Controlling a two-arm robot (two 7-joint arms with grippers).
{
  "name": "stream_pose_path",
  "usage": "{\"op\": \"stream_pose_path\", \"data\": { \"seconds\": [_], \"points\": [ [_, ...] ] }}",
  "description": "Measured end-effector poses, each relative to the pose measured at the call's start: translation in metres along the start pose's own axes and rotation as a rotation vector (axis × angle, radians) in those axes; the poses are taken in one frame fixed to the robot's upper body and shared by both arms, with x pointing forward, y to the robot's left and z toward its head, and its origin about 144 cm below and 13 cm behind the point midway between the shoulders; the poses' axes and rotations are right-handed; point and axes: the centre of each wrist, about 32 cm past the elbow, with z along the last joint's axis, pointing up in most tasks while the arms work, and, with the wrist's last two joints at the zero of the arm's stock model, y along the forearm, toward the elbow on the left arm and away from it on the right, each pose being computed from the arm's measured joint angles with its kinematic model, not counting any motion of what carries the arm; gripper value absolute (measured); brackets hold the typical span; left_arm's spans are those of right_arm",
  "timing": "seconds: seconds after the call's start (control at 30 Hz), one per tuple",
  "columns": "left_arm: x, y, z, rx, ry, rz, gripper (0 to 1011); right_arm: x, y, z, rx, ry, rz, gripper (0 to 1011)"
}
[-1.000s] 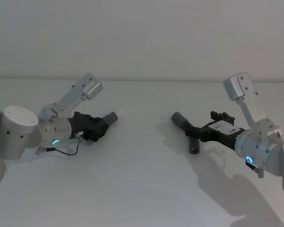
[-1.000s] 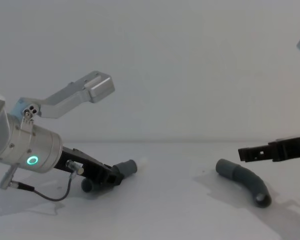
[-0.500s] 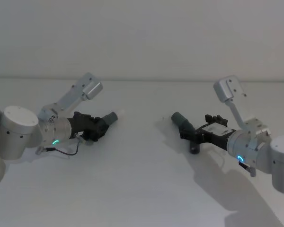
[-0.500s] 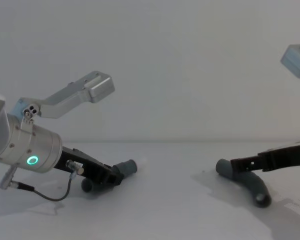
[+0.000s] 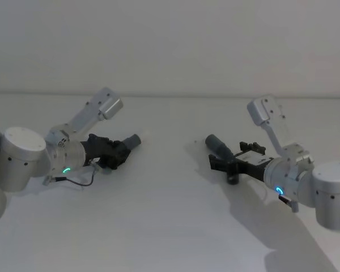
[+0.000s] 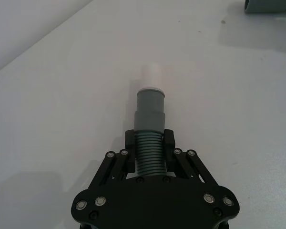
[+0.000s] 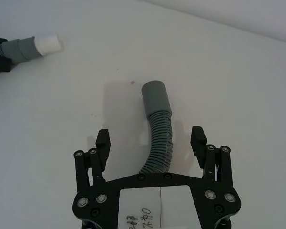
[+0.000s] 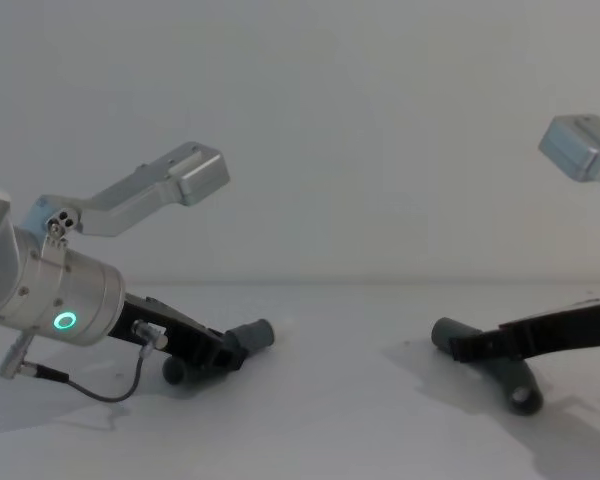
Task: Use both hands to pick up one end of the pipe from the table, align the ends, and insert them.
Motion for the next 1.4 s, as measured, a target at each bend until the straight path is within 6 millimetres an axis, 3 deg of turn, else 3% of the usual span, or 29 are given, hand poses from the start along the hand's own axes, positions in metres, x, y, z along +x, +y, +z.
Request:
{"op": "stream_pose_path", "data": {
  "seconds": [1.13,1.4],
  "points": [
    [0.0,0.0,0.0,0.0,0.0,0.0,329,-0.003,0.017,-0.006,-0.041,0.065,-0.005,1001],
    [0.0,0.0,0.0,0.0,0.0,0.0,329,-0.003,0.017,-0.007,-0.044,0.069,-0.006,823]
  ]
}}
